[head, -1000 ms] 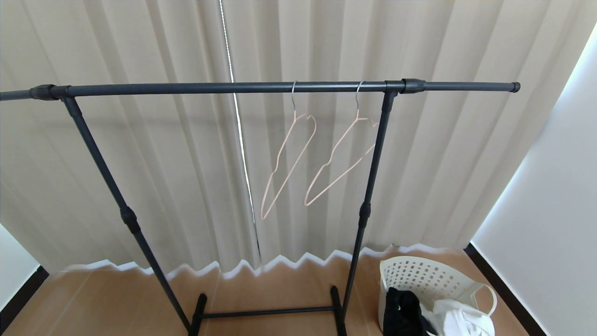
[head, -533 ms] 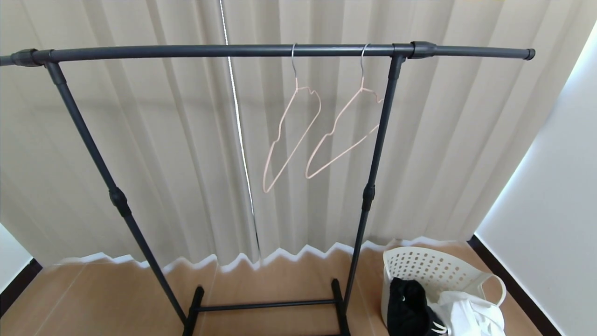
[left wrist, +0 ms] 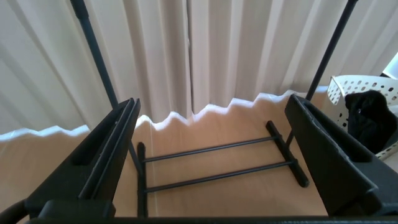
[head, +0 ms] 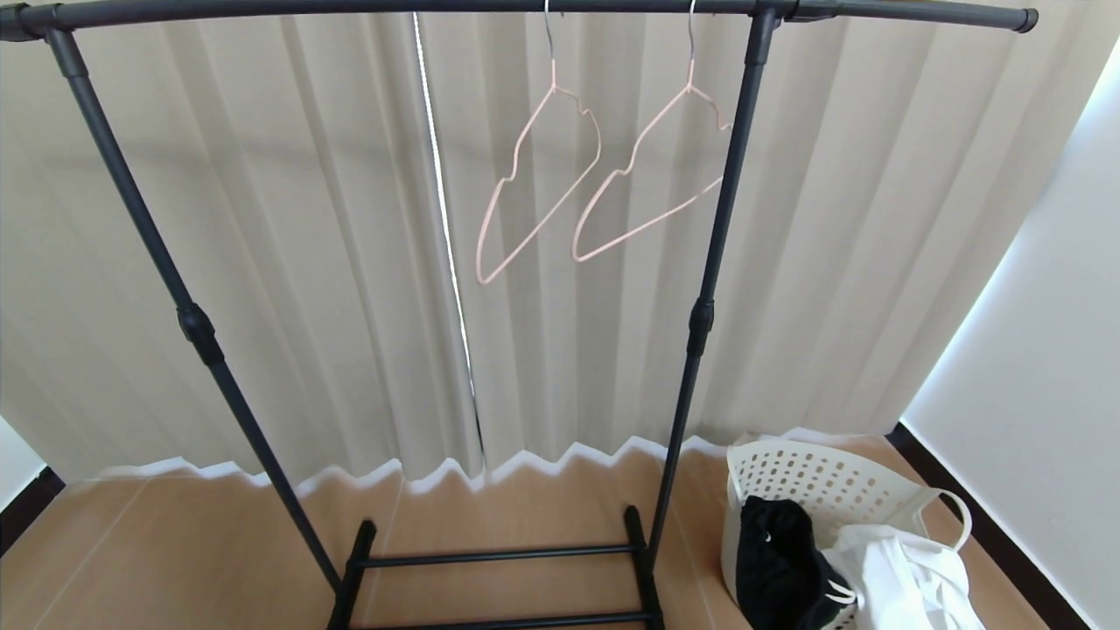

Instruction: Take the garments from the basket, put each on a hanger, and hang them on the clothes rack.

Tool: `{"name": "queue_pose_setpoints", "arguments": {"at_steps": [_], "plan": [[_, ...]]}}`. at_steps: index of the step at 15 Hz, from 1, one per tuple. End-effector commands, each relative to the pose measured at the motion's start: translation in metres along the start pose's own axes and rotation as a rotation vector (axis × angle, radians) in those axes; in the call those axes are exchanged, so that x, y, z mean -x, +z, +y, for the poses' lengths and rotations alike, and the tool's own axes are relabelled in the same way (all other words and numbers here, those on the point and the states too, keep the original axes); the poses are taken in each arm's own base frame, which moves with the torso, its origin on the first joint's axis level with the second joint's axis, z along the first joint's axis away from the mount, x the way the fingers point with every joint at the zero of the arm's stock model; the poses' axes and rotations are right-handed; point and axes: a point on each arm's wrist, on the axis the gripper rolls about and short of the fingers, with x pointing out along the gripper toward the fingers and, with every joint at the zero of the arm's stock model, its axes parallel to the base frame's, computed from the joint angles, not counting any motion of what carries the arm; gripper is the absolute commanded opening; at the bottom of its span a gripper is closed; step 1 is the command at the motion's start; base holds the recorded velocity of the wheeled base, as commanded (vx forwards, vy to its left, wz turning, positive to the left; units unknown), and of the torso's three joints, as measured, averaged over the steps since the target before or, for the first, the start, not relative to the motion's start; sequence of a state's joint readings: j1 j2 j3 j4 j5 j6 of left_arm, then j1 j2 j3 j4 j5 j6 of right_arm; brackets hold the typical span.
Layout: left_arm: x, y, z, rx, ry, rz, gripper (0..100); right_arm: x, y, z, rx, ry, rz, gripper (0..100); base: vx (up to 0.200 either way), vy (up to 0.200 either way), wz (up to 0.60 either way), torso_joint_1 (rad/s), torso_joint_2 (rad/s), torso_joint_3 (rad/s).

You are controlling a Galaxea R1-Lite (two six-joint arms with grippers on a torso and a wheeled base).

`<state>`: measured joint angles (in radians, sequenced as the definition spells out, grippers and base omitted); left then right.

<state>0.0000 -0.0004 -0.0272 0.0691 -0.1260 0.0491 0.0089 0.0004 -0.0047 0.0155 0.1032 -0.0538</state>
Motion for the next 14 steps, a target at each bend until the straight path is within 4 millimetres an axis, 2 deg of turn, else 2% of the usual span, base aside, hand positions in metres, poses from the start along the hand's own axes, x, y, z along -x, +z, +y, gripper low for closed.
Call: {"name": "queue_pose_setpoints", "arguments": {"at_steps": [1, 4, 9, 13, 14], "plan": [[-0.0001, -0.0003, 0.0, 0.0, 0.0, 0.001, 100, 0.0, 0.0, 0.0, 0.0, 0.0, -0.001, 100, 0.0, 0.0, 0.0, -0.11, 0.47, 0.354], [0.0, 0.0001, 0.0, 0.0, 0.0, 0.0, 100, 0.0, 0.0, 0.0, 0.0, 0.0, -0.001, 100, 0.0, 0.0, 0.0, -0.079, 0.42, 0.329], [-0.0001, -0.0003, 0.0, 0.0, 0.0, 0.001, 100, 0.0, 0.0, 0.0, 0.0, -0.002, 0.0, 100, 0.0, 0.0, 0.0, -0.013, 0.07, 0.05], [-0.0001, -0.0003, 0.0, 0.0, 0.0, 0.001, 100, 0.0, 0.0, 0.0, 0.0, 0.0, -0.001, 100, 0.0, 0.0, -0.6, -0.004, 0.01, 0.006], [-0.0001, -0.0003, 0.0, 0.0, 0.0, 0.001, 100, 0.0, 0.0, 0.0, 0.0, 0.0, -0.001, 100, 0.0, 0.0, 0.0, 0.0, 0.0, 0.0]]}}
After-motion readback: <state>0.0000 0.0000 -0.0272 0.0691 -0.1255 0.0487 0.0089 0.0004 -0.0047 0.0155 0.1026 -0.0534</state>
